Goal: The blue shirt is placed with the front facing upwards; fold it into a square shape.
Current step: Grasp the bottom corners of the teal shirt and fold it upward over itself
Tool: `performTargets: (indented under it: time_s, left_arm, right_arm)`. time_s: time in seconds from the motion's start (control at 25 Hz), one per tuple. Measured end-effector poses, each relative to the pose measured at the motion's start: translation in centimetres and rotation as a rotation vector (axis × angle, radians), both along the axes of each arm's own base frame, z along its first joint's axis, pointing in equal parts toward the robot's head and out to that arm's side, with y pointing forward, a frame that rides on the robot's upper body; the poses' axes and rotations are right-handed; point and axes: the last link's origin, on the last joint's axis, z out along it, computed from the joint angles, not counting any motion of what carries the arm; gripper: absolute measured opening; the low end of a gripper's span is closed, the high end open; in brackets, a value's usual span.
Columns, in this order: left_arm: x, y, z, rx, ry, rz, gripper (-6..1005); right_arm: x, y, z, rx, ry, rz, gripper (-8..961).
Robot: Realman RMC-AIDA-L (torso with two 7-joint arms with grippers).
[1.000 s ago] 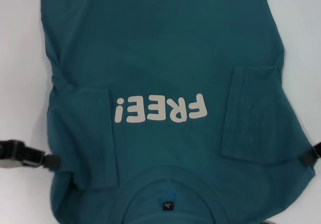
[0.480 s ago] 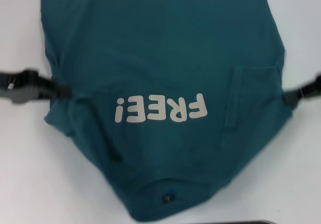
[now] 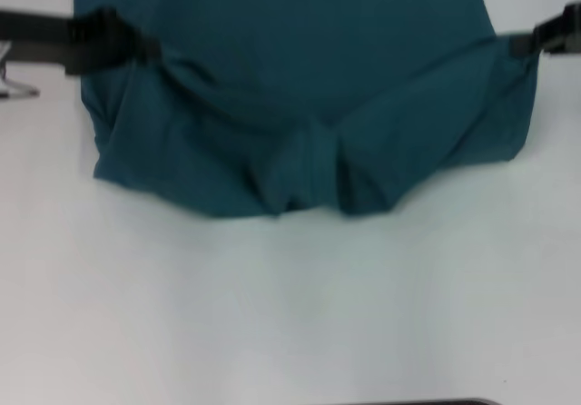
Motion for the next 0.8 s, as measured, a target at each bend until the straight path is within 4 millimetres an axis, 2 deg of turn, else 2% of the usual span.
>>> performTargets:
  time_s: [0.16, 0.44, 0.64, 0.8]
  left_arm:
    - [1.0, 2.1, 0.6, 0.102, 0.002, 0.000, 34]
    - [1.5, 4.2, 1.0, 0.214, 0.027, 0.043, 34]
    - [1.6, 4.8, 0.2, 0.254, 0.055, 0.051, 35]
    - [1.9, 5.4, -0.1, 0.285, 0.083, 0.047, 35]
  right_arm:
    - [0.0, 1.6, 1.6, 0.126, -0.031, -0.005, 20]
    - [-0.4, 3.5, 2.4, 0.268, -0.017, -0.001, 20]
    - [-0.4, 4.7, 1.3, 0.351, -0.058, 0.022, 20]
    - [-0.4, 5.1, -0.2, 0.328, -0.130, 0.047, 20]
